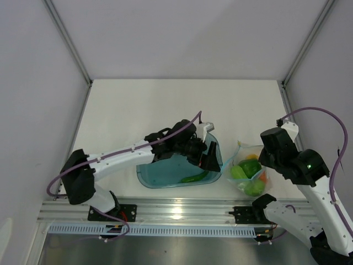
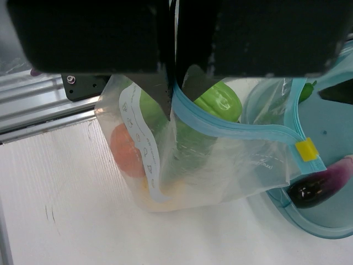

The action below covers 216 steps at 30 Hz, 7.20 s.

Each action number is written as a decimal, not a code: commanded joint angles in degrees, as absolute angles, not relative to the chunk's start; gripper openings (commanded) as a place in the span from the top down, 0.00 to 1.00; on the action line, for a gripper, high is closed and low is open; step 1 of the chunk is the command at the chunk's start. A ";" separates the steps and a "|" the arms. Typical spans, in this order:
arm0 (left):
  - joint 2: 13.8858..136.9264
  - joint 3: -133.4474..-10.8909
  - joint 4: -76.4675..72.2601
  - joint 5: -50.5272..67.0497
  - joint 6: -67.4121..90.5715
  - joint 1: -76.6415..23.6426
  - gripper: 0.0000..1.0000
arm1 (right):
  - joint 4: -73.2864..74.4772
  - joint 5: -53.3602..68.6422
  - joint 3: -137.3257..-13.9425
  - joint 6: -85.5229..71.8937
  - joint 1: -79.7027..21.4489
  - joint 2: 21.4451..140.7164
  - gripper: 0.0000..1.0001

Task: Place the food in the zip-top bag and seal the zipper
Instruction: Adjust the zipper food storage bag at the center of the board, then pick up the fake vegetable from the bin, then place the fake vegetable in the zipper food storage bag.

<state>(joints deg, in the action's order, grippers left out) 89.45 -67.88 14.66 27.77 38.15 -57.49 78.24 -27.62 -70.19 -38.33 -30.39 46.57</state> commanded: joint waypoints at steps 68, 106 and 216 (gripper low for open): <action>102.57 -60.03 13.19 12.66 21.00 -42.71 0.38 | 72.86 -22.41 -69.78 -34.28 -30.32 46.67 1.00; 72.01 -62.49 26.55 17.20 27.24 -51.33 0.99 | 71.29 -22.32 -69.09 -33.49 -30.32 47.81 1.00; 89.49 -65.84 -7.56 30.59 77.27 -61.61 0.01 | 75.41 -37.35 -70.75 -41.31 -46.67 49.92 1.00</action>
